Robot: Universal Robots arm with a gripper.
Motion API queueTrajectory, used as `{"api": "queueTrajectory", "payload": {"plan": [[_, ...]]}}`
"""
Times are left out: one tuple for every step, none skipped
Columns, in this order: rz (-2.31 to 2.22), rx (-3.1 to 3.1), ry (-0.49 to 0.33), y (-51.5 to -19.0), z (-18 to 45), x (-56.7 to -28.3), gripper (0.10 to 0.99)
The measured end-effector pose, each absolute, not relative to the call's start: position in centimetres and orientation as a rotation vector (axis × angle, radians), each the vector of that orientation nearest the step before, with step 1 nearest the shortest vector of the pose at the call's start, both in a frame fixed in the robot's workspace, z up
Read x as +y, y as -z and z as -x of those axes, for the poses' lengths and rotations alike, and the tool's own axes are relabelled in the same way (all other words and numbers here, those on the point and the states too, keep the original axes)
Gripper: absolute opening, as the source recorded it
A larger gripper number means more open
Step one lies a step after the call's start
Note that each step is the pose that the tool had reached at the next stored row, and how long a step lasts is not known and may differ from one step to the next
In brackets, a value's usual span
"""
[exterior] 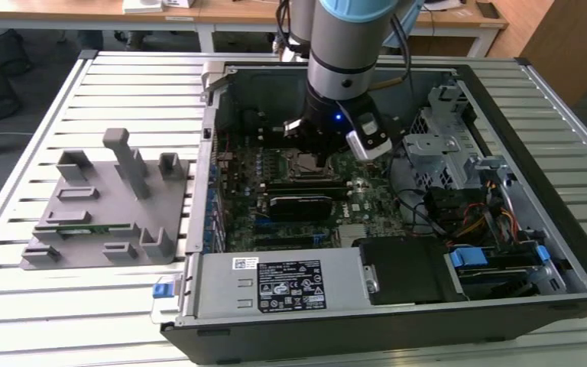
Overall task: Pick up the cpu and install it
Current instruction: 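Install the second cpu locking lever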
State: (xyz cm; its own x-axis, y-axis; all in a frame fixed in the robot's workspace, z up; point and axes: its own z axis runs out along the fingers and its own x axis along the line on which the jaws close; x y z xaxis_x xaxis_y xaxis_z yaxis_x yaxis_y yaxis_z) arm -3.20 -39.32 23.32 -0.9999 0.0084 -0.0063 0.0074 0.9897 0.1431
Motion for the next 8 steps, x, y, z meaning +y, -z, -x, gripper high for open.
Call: {"api": "queueTrajectory", "payload": {"plan": [[-0.013, 3.127, -0.225, -23.3, 3.3, -39.5, 0.106], [-0.013, 3.127, -0.225, -23.3, 3.3, -39.6, 0.106], [-0.013, 3.127, -0.225, -23.3, 3.4, -39.7, 0.106], [-0.012, 3.126, -0.225, -23.3, 3.6, -39.8, 0.106], [-0.012, 3.127, -0.225, -23.3, 3.8, -39.9, 0.106], [-0.013, 3.127, -0.225, -23.3, 4.1, -39.9, 0.106], [-0.013, 3.127, -0.225, -23.3, 4.4, -40.0, 0.106], [-0.013, 3.126, -0.225, -23.2, 4.8, -40.0, 0.106]]}}
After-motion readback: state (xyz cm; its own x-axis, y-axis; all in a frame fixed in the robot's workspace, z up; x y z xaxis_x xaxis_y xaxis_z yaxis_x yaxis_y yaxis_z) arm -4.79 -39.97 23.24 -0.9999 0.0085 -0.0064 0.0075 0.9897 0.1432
